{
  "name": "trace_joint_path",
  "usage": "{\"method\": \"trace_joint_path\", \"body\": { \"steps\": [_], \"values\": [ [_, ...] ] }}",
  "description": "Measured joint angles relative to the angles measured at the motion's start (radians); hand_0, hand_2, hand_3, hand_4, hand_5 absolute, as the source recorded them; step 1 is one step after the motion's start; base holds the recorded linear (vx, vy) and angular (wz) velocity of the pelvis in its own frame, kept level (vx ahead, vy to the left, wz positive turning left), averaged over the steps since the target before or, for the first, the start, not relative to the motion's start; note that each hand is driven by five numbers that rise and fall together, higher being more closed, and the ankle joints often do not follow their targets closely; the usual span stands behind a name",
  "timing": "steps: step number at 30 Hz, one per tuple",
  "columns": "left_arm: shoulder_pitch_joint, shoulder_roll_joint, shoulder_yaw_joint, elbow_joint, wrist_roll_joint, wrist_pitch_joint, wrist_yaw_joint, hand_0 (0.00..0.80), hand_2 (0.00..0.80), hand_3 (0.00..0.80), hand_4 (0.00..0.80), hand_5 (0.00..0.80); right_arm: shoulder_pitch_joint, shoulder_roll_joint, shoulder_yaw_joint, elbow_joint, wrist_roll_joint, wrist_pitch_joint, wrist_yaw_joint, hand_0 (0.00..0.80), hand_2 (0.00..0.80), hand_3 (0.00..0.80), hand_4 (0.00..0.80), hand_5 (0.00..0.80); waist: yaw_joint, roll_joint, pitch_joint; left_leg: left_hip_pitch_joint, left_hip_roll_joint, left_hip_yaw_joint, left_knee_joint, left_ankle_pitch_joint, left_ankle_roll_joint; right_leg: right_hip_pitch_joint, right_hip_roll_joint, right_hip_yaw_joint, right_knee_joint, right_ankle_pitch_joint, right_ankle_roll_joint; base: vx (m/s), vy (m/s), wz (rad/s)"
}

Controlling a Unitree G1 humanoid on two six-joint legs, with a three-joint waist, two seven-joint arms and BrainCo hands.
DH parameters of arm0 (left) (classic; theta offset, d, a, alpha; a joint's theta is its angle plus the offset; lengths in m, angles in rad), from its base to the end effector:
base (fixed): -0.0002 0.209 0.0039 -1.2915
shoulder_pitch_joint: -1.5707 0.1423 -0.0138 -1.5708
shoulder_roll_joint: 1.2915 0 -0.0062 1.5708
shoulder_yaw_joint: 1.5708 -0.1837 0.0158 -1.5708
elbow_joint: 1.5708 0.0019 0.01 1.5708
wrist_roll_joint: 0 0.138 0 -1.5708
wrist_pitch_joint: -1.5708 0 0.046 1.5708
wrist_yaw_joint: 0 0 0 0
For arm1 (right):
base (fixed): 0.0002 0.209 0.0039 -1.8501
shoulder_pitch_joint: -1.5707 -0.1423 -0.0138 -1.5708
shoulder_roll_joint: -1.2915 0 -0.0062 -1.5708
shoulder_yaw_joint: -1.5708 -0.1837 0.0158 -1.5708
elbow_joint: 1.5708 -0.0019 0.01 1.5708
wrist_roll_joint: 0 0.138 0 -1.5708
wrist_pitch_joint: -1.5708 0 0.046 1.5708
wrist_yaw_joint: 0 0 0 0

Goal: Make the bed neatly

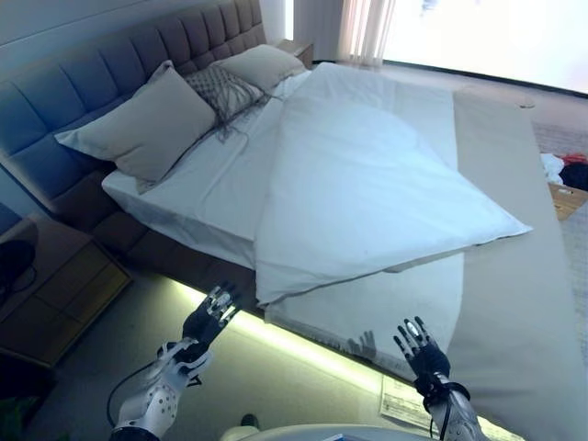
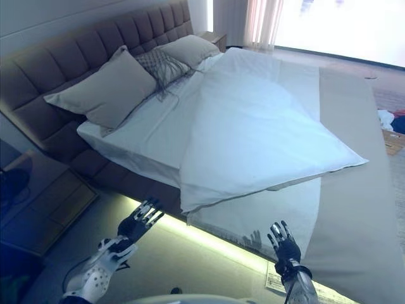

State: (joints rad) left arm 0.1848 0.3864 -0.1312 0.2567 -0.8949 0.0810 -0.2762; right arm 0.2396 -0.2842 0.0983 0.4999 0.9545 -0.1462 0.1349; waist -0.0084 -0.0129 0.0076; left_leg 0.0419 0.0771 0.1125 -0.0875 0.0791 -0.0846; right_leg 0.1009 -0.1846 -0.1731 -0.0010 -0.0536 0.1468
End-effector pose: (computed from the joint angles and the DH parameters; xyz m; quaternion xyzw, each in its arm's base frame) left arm 0.1422 0.2220 -0.0260 -0.2770 0.2217 -0.0690 0.9324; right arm 0.1037 -0.2239 -0.0636 0.3036 0.2374 -0.1295 0.9136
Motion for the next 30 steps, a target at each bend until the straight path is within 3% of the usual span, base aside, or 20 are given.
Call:
{"method": "trace_joint_path", "body": {
  "steps": [14,24,30],
  "values": [
    [0.049,-0.022,0.009,0.001,0.021,-0.005,0.035,0.0,0.0,0.0,0.0,0.0,0.008,-0.001,-0.011,-0.003,0.019,0.01,-0.01,0.0,0.0,0.0,0.0,0.0,-0.002,-0.021,-0.019,0.0,0.012,0.047,-0.004,-0.001,-0.009,0.018,0.015,0.026,-0.084,0.048,-0.006,-0.015,-0.04,-0.07],
    [0.068,-0.058,0.03,0.004,0.008,-0.007,0.029,0.0,0.0,0.0,0.0,0.0,0.031,-0.001,-0.007,-0.004,0.016,0.066,0.032,0.0,0.0,0.0,0.0,0.0,-0.002,-0.034,-0.001,-0.011,0.029,0.044,0.056,-0.016,-0.019,-0.001,0.035,0.044,-0.029,0.021,-0.018,-0.006,-0.02,-0.03],
    [0.078,-0.051,0.035,0.01,0.007,-0.005,0.011,0.0,0.0,0.0,0.0,0.0,0.042,-0.021,-0.02,-0.004,0.039,0.067,0.032,0.0,0.0,0.0,0.0,0.0,-0.002,-0.009,0.017,0.017,0.009,0.034,0.018,-0.021,-0.006,-0.001,0.018,0.06,-0.03,0.025,-0.007,0.095,0.161,-0.07]
  ]
}}
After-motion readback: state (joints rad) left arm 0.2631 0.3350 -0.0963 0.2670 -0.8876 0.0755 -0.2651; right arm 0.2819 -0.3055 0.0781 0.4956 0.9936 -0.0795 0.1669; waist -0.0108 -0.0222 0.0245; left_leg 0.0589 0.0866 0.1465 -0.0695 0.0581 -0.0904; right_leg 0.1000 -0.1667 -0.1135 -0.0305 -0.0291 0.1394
